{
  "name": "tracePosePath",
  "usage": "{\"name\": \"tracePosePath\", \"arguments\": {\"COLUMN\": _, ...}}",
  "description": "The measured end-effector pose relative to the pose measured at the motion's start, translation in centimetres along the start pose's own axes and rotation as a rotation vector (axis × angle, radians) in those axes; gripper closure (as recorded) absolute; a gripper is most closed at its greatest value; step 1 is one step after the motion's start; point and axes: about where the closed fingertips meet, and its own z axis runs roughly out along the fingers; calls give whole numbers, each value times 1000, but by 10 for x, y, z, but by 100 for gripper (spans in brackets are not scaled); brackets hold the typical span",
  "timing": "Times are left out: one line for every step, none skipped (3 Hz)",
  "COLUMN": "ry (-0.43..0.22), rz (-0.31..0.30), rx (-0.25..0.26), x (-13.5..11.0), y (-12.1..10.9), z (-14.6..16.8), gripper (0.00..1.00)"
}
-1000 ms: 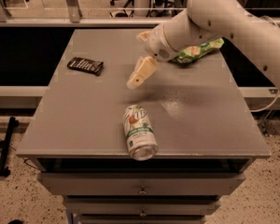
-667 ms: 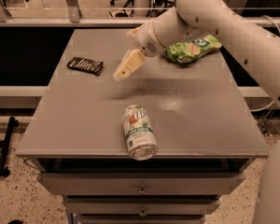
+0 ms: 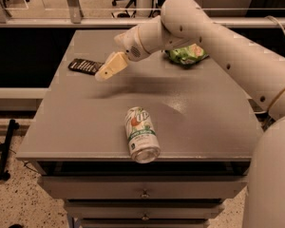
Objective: Pick rxbar chocolate
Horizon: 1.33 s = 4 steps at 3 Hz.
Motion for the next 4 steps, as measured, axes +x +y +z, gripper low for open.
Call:
{"name": "tracePosePath", "arguments": {"ry": -21, "rz": 2, "rx": 32, "x": -1, "y": -2, "z": 21, "gripper": 0}}
{"name": "tracePosePath", "arguments": {"ry": -16, "rz": 20, "rx": 55, "x": 4, "y": -5, "z": 36, "gripper": 0}}
{"name": "tracePosePath", "arguments": {"ry": -9, "rz": 53, "rx": 55, "x": 10, "y": -4, "z": 49, "gripper": 0}}
{"name": "tracePosePath", "arguments": {"ry": -9, "rz": 91, "rx": 68, "x": 19, "y": -8, "z": 52, "gripper": 16}}
